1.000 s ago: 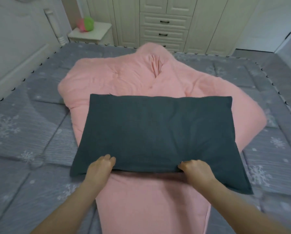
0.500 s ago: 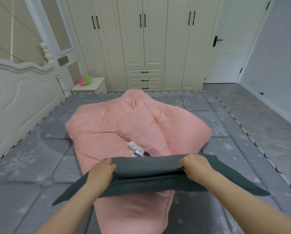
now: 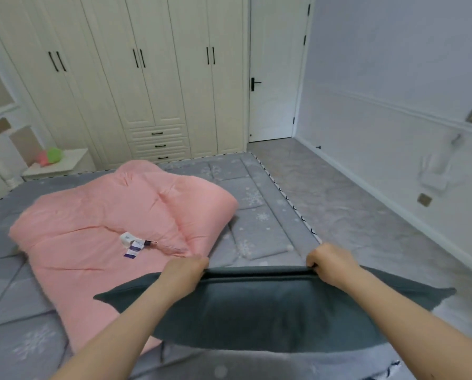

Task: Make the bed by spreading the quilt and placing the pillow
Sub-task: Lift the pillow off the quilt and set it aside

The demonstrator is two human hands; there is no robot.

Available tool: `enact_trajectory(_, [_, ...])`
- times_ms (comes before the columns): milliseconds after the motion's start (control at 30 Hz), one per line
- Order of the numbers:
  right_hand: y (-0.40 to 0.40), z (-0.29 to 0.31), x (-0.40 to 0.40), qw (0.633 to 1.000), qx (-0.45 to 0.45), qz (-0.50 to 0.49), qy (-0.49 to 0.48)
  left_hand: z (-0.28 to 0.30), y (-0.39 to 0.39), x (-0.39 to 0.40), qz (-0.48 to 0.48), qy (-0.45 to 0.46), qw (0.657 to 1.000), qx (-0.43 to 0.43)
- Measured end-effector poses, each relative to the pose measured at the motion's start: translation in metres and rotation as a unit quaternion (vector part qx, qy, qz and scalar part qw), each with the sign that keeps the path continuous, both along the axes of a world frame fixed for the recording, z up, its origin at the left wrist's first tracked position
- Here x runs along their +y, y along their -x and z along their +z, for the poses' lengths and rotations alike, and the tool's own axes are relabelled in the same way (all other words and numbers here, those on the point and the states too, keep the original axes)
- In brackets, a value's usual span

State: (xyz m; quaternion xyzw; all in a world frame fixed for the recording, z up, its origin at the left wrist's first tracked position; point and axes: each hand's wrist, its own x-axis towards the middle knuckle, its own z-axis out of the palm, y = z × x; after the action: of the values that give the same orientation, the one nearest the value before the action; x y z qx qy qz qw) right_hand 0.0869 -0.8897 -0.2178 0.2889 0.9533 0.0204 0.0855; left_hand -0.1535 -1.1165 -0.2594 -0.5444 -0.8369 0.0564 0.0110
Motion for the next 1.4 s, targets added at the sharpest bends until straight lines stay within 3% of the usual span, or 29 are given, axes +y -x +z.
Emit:
enact_trajectory(167, [-0.034,0.005,0.031,0.999,0.002,-0.031,-0.011,0.016,-0.022,0.05,-0.024,0.002,1.0,-0.004])
enact_trajectory(367, [-0.026,0.022,0.066,0.992,-0.051,-0.047,-0.102,0.032,-0.004,0.107,-0.069,-0.06,0.996,0.0])
enact_trajectory(633, [0.016,0.05,0.118,0.986,0.044,-0.068,-0.143,0.06,0.043,0.155,-0.047,-0.135,0.989,0.032])
enact_trajectory(800, [0.026,0.034,0.131,0.987,0.044,-0.064,-0.141,0.042,0.033,0.148,-0.002,-0.16,0.987,0.009])
enact_trajectory(867, [0.021,0.012,0.135,0.99,0.023,-0.056,-0.127,0.025,0.016,0.142,0.018,-0.121,0.993,-0.007])
enact_trajectory(967, [0.006,-0.039,0.139,0.998,-0.026,-0.049,-0.005,-0.02,-0.019,0.131,0.022,0.036,0.997,-0.057])
enact_trajectory(1067, [-0.01,-0.076,0.139,0.993,-0.066,-0.015,0.093,-0.057,-0.053,0.122,0.073,0.152,0.971,-0.168])
enact_trajectory(1200, [-0.02,-0.089,0.139,0.994,-0.036,0.04,0.096,-0.058,-0.087,0.123,0.122,0.081,0.97,-0.192])
enact_trajectory(1267, [-0.023,-0.076,0.144,0.995,-0.024,0.039,0.091,-0.048,-0.1,0.129,0.138,0.047,0.972,-0.185])
enact_trajectory(1300, [-0.021,-0.054,0.136,0.991,-0.011,0.087,0.097,-0.028,-0.125,0.111,0.2,0.01,0.964,-0.175])
enact_trajectory(1400, [-0.017,-0.046,0.139,0.991,-0.001,0.097,0.088,-0.019,-0.138,0.11,0.204,-0.013,0.966,-0.16])
